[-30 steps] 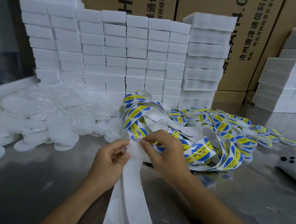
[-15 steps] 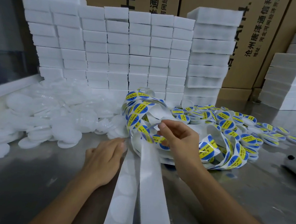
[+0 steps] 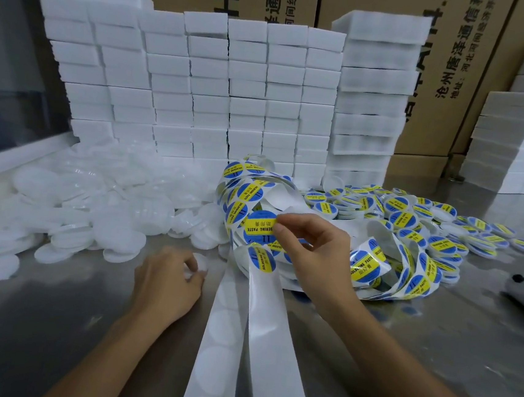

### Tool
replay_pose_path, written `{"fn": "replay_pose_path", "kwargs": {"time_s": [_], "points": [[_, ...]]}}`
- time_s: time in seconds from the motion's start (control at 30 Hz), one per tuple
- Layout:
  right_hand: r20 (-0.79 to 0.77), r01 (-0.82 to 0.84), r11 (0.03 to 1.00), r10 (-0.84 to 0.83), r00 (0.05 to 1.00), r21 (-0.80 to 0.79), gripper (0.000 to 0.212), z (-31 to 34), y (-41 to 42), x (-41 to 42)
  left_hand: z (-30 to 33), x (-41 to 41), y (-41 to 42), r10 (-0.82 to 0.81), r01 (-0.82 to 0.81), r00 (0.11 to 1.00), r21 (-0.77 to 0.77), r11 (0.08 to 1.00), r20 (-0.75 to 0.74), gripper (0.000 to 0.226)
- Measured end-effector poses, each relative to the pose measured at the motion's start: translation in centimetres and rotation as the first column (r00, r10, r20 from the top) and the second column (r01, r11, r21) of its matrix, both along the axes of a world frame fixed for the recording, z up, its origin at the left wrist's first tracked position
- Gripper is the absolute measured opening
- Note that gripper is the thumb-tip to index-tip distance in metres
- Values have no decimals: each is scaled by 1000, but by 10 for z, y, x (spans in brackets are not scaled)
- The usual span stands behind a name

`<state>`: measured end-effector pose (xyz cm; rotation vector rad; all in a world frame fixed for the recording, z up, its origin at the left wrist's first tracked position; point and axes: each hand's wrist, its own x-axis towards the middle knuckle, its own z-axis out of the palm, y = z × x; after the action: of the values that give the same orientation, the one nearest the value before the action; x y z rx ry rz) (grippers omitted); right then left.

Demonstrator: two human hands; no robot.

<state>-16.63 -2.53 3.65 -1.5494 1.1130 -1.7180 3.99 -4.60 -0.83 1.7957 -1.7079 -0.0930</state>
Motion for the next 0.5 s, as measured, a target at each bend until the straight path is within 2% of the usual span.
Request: {"fn": "replay_pose_path", "kwargs": {"time_s": [0.13,0.23,0.37,0.5], "points": [[-81,36,997,-42,996,-70,13,-4,0,2,0,4,0,-40,46,996,-72,996,80,14],[-129,37,993,-52,990,-116,16,-6,2,5,0,0,3,-24,38,973,-58,998,231,12],[-163,41,992,-60,985,-117,14,-8,1,6,2,0,2,-69,81,984,-70,994,163,17],[-149,50,992,-67,987,-112,13,-9,2,7,-1,1,-1,-96,107,951,-23,994,293,11]]}}
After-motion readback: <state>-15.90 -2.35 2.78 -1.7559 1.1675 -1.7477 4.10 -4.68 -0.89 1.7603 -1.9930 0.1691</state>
